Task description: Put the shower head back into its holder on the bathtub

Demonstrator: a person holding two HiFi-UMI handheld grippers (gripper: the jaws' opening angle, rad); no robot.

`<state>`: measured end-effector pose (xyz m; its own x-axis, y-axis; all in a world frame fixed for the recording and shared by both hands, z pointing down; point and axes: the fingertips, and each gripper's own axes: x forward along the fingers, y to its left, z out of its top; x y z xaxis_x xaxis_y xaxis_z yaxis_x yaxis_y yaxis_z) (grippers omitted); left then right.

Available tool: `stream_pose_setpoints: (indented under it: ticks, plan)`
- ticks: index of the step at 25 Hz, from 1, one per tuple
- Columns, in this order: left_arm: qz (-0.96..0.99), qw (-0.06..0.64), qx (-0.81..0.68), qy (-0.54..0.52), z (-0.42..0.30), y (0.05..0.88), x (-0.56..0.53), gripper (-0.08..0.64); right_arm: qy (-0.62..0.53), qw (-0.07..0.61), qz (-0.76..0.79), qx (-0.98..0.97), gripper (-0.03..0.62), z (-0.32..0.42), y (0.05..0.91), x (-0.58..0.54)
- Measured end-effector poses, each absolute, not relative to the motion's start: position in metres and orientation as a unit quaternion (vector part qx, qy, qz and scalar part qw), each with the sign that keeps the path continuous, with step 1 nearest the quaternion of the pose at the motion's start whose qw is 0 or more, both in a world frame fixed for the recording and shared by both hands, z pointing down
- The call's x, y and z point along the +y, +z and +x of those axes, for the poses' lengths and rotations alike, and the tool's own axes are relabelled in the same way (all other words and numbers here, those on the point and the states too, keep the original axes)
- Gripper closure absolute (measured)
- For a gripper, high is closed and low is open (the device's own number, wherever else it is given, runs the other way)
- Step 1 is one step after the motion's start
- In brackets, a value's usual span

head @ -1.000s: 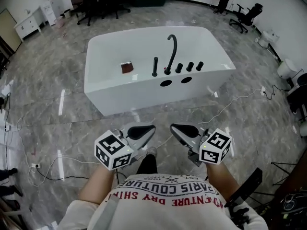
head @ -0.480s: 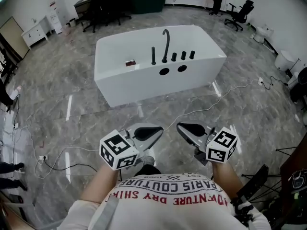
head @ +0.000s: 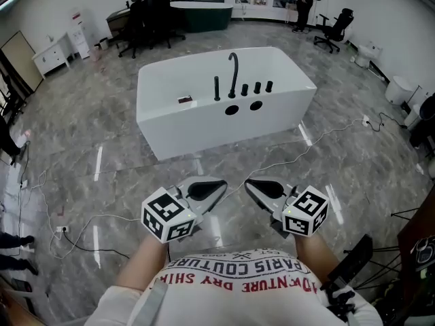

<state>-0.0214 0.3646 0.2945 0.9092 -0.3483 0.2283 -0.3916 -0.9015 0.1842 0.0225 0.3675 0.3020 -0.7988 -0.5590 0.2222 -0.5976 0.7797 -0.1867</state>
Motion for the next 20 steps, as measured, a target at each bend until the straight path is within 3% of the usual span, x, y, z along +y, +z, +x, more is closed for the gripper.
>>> stream_pose_setpoints:
  ticks: [20]
  plan:
    - [0.969, 0.113, -0.198, 0.098, -0.014, 0.291, 0.374, 0.558, 0.128, 0.059, 0.287, -0.948, 0.588, 0.034, 0.294, 0.378]
